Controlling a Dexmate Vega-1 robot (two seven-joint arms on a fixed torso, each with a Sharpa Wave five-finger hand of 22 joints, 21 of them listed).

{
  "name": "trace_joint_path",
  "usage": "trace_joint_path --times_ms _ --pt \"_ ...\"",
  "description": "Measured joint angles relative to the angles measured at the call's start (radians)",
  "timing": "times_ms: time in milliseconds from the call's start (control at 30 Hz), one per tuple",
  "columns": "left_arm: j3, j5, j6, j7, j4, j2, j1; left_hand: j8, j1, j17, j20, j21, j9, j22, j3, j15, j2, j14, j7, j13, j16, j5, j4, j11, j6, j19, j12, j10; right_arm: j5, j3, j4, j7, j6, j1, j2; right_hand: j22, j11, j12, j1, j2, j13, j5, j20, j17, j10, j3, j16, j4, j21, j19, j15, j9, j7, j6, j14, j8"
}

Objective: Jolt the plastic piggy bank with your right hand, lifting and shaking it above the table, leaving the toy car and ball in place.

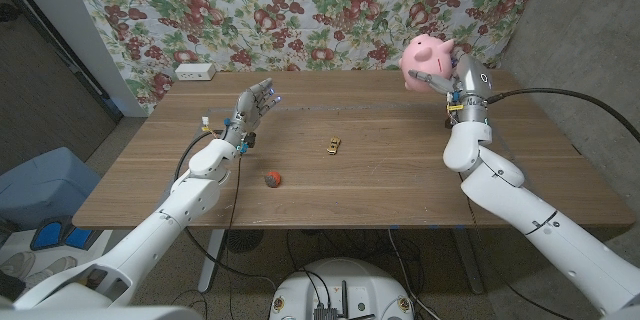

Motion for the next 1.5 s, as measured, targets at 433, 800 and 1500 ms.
trace_joint_path --times_ms 433,800,1500 --pt "0.002 0.002 0.001 0.006 -0.001 -0.004 -0.001 0.0 0.0 0.0 0.0 0.0 0.0 0.0 0.0 0.0 0.0 0.0 0.0 0.0 0.0 0.0 0.0 0.0 0.0 0.0 0.0 0.0 0.065 -0.012 -0.052 0.218 -0.054 0.04 -0.107 0.0 0.0 -0.003 0.0 0.0 0.0 0.0 -0.005 0.0 0.0 0.0 0.0 0.0 0.0 -0.005 0.0 0.0 0.0 0.0 0.0 -0.002" --pt "0.005 0.005 0.001 0.007 0.0 -0.006 -0.007 0.0 0.0 0.0 0.0 0.0 0.0 0.0 0.0 0.0 0.0 0.0 0.0 0.0 0.0 0.0 0.0 0.0 0.0 0.0 0.0 0.0 0.091 -0.023 -0.065 0.261 -0.078 0.056 -0.14 0.0 -0.001 -0.01 0.0 0.0 0.0 0.0 -0.005 0.0 0.01 0.0 0.0 0.0 0.0 -0.005 0.0 0.0 0.0 0.0 0.0 -0.006" --pt "0.006 0.009 0.006 0.017 -0.005 -0.006 -0.004 0.0 0.0 0.0 0.0 0.0 0.0 0.0 0.0 0.0 0.0 0.0 0.0 0.0 0.0 0.0 0.0 0.0 0.0 0.0 0.0 0.0 0.101 -0.067 -0.085 0.329 -0.133 0.103 -0.183 0.0 -0.001 -0.016 0.0 0.0 0.0 0.0 -0.005 0.0 0.01 0.0 -0.004 0.0 0.0 -0.005 0.0 0.0 0.0 0.0 0.0 -0.007"
